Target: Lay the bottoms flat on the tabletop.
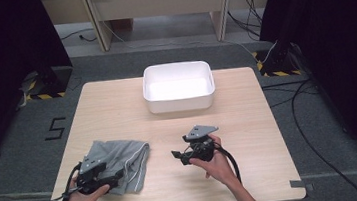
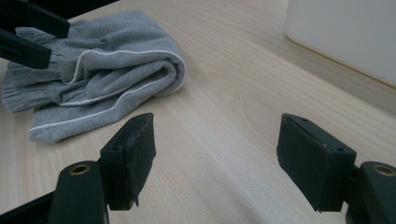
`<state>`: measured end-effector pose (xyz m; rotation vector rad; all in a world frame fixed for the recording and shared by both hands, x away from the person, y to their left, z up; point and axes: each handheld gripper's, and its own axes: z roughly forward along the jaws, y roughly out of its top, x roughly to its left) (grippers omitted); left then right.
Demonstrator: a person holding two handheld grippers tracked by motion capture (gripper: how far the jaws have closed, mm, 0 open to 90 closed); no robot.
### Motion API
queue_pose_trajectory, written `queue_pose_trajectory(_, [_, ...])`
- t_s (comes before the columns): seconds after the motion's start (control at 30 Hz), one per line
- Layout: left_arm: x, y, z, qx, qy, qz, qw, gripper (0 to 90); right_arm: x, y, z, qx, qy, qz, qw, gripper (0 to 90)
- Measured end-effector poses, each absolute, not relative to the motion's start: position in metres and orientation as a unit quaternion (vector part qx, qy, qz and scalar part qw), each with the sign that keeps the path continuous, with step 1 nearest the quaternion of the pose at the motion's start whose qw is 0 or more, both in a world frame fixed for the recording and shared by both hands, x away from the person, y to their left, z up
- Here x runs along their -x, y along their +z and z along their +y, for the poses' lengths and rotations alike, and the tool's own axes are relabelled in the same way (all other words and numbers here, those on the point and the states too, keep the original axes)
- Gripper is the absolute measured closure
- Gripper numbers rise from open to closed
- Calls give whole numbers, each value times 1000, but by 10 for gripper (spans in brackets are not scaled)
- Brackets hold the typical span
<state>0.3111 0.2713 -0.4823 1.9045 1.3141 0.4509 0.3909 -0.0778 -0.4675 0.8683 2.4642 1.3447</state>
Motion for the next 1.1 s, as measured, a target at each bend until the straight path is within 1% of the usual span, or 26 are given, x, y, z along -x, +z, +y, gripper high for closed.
queue_pose_trajectory(0.2, [-314, -495, 255, -762, 182, 509, 358, 250, -391, -468, -78, -293, 455, 835, 103, 288])
queue_pose_trajectory(0.33, [-312, -498, 243, -770, 187, 498, 353, 272, -390, -468, -77, -290, 452, 837, 105, 288])
queue_pose_trajectory(0.7, [-314, -497, 204, -780, 160, 478, 371, 275, -388, -468, -78, -288, 452, 838, 104, 288])
queue_pose_trajectory(0.83, [-317, -496, 188, -786, 140, 464, 384, 272, -388, -469, -79, -287, 450, 839, 104, 287])
queue_pose_trajectory(1.0, [-317, -492, 179, -785, 106, 447, 416, 273, -389, -469, -80, -289, 452, 838, 103, 288])
queue_pose_trajectory(1.1, [-313, -483, 187, -779, 99, 444, 433, 284, -387, -467, -80, -286, 454, 837, 104, 288])
